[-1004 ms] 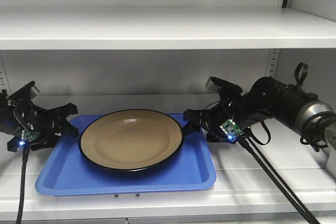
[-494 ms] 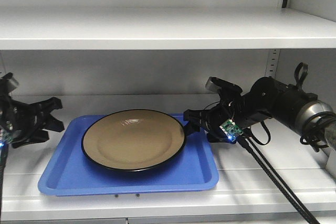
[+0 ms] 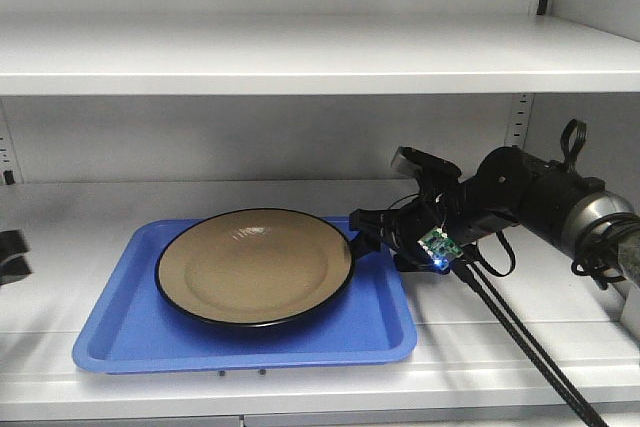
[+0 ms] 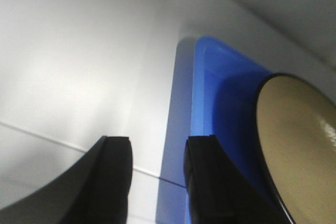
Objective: Place disk in tray to left cabinet
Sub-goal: 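Open the left gripper and withdraw it from the tray rim, then open the right gripper and pull it back from the tray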
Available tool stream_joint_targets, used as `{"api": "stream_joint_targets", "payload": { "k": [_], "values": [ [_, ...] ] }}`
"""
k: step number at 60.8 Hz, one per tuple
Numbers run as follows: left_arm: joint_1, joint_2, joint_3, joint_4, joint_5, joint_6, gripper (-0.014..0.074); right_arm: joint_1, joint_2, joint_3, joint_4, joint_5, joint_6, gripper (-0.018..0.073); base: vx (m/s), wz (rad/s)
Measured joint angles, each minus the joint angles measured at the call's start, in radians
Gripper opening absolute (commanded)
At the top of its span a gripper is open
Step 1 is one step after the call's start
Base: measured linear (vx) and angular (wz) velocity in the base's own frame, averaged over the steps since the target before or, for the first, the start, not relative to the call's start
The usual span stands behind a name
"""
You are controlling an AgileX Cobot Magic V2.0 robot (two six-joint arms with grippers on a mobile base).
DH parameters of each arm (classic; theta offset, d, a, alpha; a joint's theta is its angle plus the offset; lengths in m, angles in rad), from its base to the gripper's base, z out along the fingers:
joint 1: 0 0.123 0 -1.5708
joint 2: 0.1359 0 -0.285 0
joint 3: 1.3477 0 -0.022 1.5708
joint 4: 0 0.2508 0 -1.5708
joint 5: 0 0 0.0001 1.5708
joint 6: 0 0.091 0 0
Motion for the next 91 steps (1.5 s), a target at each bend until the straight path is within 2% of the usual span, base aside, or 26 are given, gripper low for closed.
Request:
{"api": "stream_joint_targets", "payload": {
  "k": [8,14,24,30,52,61,71,91],
  "values": [
    [0.000,-0.175,0.159,0.045,-0.078,0.001,0.0356,0.000,0.000,0.000,0.000,0.000,0.000,0.0533,0.00,0.00],
    [0.000,-0.284,0.280,0.110,-0.123,0.001,0.0292,0.000,0.000,0.000,0.000,0.000,0.000,0.0533,0.00,0.00],
    [0.000,-0.461,0.460,0.293,-0.166,0.001,0.0117,0.000,0.000,0.000,0.000,0.001,0.000,0.0533,0.00,0.00],
    [0.000,-0.582,0.565,0.368,-0.168,0.001,-0.0011,0.000,0.000,0.000,0.000,0.001,0.000,0.0533,0.00,0.00],
    [0.000,-0.996,0.880,0.528,-0.160,0.001,-0.0008,0.000,0.000,0.000,0.000,0.001,0.000,0.0533,0.00,0.00],
    [0.000,-1.164,0.921,0.569,-0.085,0.001,-0.0008,0.000,0.000,0.000,0.000,0.001,0.000,0.0533,0.00,0.00],
    [0.000,-1.198,0.921,0.575,0.015,0.001,-0.0006,0.000,0.000,0.000,0.001,0.006,0.000,0.0533,0.00,0.01],
    [0.000,-1.200,0.921,0.576,0.027,0.001,-0.0006,0.000,0.000,0.000,0.001,0.008,0.000,0.0533,0.00,0.00]
  ]
}}
